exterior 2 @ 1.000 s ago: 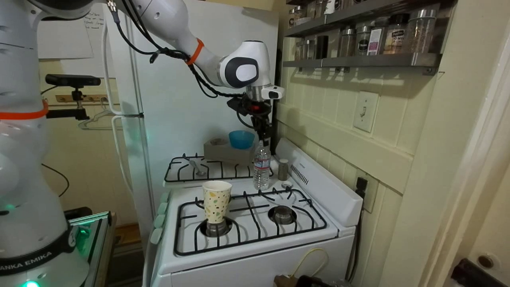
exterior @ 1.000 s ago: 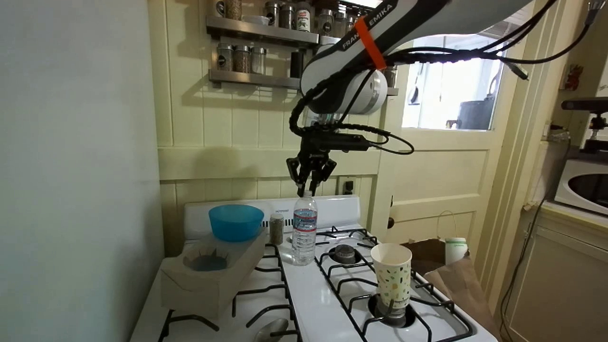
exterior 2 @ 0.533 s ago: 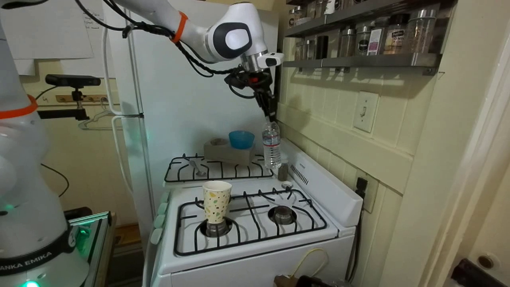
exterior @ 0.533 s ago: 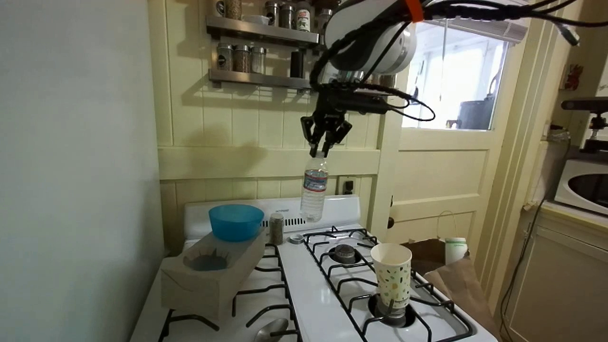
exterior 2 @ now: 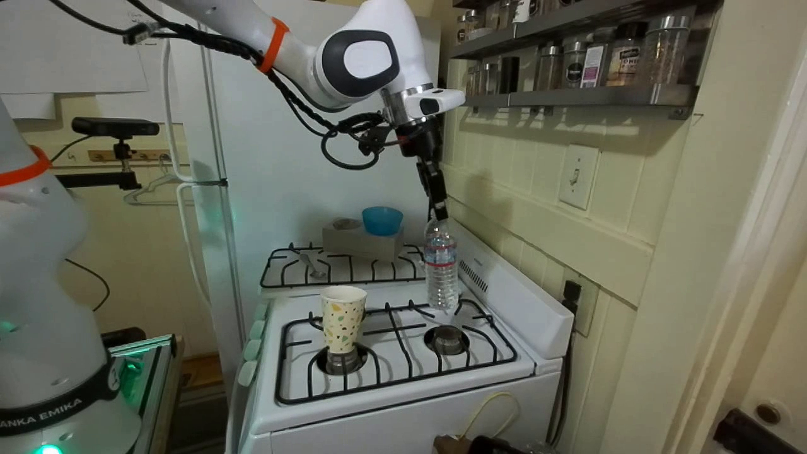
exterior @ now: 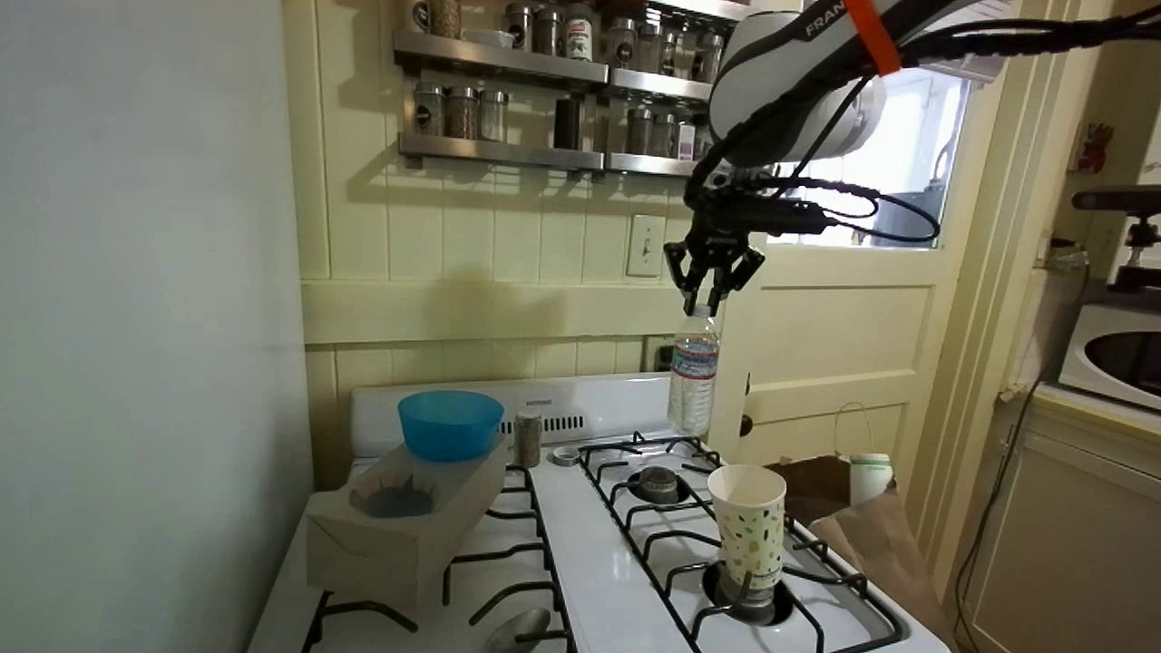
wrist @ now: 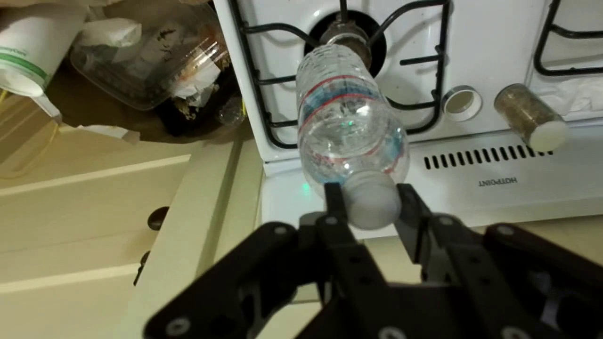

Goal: Put the water bottle on the back right plate.

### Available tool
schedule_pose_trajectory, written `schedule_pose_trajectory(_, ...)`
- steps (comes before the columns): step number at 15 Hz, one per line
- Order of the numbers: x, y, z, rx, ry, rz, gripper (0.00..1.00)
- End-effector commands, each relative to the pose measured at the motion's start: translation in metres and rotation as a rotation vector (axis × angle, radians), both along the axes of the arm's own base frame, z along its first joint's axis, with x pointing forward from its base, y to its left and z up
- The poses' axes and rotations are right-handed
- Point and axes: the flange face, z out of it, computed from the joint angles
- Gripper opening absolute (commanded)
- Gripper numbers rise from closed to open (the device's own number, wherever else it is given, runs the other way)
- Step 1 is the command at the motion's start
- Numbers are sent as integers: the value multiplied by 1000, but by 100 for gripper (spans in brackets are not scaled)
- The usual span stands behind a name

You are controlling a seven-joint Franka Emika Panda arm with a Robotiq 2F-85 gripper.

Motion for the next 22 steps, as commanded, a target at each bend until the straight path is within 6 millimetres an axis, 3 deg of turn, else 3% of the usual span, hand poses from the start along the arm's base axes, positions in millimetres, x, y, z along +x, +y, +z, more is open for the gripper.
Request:
schedule_pose_trajectory(1,-11,-7,-14,22,-29,-54,8)
schedule_pose_trajectory(10,0,-4,-50,79,-94,-67,8)
schedule_pose_trajectory(22,14,2,-70,117,-83,-62,8)
